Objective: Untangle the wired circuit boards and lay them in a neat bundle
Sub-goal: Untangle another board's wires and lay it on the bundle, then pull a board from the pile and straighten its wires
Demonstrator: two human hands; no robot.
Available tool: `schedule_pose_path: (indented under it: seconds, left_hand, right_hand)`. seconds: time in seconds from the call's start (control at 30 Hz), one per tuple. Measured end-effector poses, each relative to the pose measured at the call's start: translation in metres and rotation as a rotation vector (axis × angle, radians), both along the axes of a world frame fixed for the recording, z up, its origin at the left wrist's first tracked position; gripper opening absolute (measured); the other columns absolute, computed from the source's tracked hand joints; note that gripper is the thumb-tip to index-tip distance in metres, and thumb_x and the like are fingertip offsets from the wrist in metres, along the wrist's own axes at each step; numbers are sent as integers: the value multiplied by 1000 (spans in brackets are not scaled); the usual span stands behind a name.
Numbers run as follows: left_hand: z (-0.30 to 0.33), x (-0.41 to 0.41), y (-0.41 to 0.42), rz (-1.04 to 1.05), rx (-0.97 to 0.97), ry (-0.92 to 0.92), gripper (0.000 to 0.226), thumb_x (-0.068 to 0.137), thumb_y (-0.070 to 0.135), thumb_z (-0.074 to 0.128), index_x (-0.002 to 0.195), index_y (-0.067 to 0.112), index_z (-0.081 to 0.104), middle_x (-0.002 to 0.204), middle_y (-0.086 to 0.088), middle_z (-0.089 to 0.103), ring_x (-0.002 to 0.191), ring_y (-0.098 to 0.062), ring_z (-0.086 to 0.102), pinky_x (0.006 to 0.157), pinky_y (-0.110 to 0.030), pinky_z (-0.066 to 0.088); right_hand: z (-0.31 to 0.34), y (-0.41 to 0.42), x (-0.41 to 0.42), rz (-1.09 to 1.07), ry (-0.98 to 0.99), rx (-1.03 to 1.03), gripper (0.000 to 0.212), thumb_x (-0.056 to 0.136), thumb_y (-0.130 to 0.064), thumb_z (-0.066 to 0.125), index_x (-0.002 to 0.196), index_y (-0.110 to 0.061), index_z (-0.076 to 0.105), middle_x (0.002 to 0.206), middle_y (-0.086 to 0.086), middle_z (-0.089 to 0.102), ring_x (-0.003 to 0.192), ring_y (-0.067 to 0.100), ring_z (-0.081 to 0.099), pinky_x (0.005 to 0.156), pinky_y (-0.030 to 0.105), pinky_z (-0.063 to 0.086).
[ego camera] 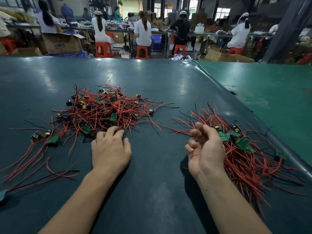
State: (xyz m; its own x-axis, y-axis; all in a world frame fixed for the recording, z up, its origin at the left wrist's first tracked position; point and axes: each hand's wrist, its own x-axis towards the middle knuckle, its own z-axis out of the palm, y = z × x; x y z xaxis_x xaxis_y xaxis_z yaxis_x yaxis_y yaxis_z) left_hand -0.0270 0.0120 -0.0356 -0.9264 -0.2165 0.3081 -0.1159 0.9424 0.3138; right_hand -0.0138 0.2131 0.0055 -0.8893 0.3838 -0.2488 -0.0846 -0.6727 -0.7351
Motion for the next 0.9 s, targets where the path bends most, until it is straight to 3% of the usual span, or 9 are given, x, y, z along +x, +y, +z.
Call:
schedule_pose_path:
  seconds: [0.1,0.27,0.53,0.67,0.77,0.9]
  left_hand:
    - [2,-3,-7,17,41,47,42,93,30,52,133,17,55,136,-1,53,118,-31,42,95,-43,36]
    - [0,-5,-9,-49,-39,-67,51,99,34,42,148,22,36,153,9,34,132,-24,30,104,-41,29]
    - [3,-6,-10,-34,-3,38,29,93,31,56,119,20,62,117,-3,58,111,-30,42,89,-42,33]
    - [7,-3,-8,-141,224,292,12,90,10,64,97,5,72,92,-10,61,88,-31,58,80,-37,43]
    - [11,5,3,-320,267,474,15,89,5,67,101,0,74,86,-8,63,77,-24,61,72,-28,45]
    - [18,14,16,-532,384,630,21,91,12,63,108,3,73,87,-2,68,78,-14,63,73,-23,49]
  right_hand:
    - [-1,-1,-1,42,5,18,21,95,-16,48,81,-13,62,52,-2,55,36,9,35,38,16,26]
    - [-2,-1,-1,72,5,33,20,94,-16,49,80,-12,63,52,-2,53,37,9,35,38,17,26]
    - [-3,-3,-1,122,15,62,22,94,-17,49,79,-12,63,51,-3,52,37,9,34,36,18,26]
    - [-5,-3,-2,126,5,83,22,94,-17,49,79,-12,63,50,-4,52,37,9,34,37,17,25]
    - [-7,-5,-2,184,-22,158,20,95,-15,50,81,-11,64,50,-4,53,36,8,35,38,16,25]
    - [-12,-19,3,427,-30,499,9,95,-11,59,90,-11,66,64,1,64,39,7,47,36,17,36]
